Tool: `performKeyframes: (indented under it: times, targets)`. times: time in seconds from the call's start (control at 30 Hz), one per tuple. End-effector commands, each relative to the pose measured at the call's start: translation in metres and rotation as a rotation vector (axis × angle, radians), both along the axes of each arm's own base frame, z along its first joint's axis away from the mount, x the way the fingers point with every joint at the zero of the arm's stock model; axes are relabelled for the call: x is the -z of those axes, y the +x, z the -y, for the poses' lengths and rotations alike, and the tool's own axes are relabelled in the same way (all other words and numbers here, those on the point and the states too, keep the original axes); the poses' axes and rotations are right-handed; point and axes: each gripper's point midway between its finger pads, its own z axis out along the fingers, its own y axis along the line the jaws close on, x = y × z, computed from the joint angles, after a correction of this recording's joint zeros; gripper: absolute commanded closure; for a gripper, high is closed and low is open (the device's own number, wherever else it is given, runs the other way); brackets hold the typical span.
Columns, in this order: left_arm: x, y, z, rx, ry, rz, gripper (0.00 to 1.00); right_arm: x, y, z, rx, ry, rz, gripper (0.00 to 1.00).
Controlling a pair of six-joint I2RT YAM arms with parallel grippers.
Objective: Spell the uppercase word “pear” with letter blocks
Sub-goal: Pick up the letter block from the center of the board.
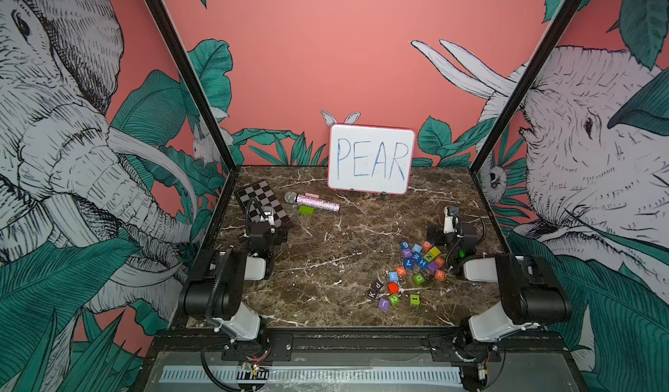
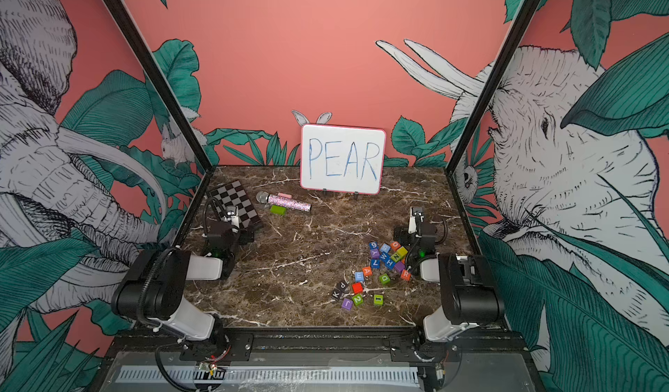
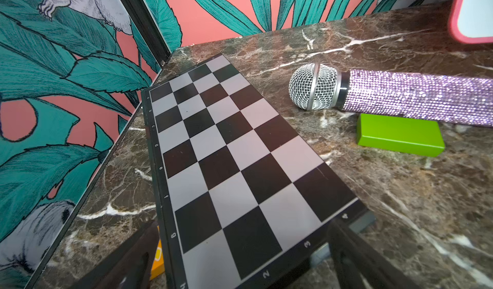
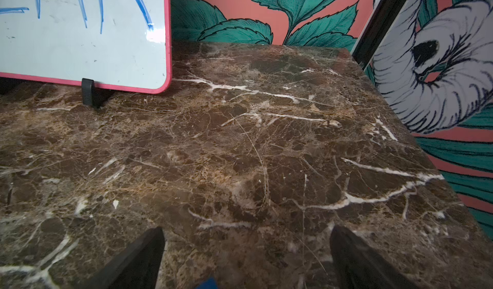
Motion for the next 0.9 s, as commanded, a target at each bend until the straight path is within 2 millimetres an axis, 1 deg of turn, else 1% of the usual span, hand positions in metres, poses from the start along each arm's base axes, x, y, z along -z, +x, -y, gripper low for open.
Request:
performKeyframes:
  times: [0.0, 0.77, 0.8, 0.83, 0.87]
  targets:
    - [-0.014, 0.003, 0.002, 0.008, -0.011, 0.043, 0.01, -0.010, 0.004, 0.000, 0.000, 0.000, 0.042, 0.01]
    - [-0.014, 0.004, 0.002, 0.010, -0.014, 0.046, 0.01, -0.011, 0.004, 0.001, 0.006, 0.000, 0.047, 0.01]
    - [-0.016, 0.004, 0.002, 0.010, -0.013, 0.055, 0.01, -0.014, 0.005, 0.003, 0.021, -0.001, 0.047, 0.01]
    - [-0.023, 0.003, -0.007, -0.054, 0.011, 0.072, 0.01, -0.019, 0.003, 0.004, 0.030, -0.007, 0.045, 0.01]
    - [-0.022, -0.001, -0.007, -0.063, 0.003, 0.045, 0.01, -0.030, 0.001, 0.004, 0.046, -0.028, 0.045, 0.01]
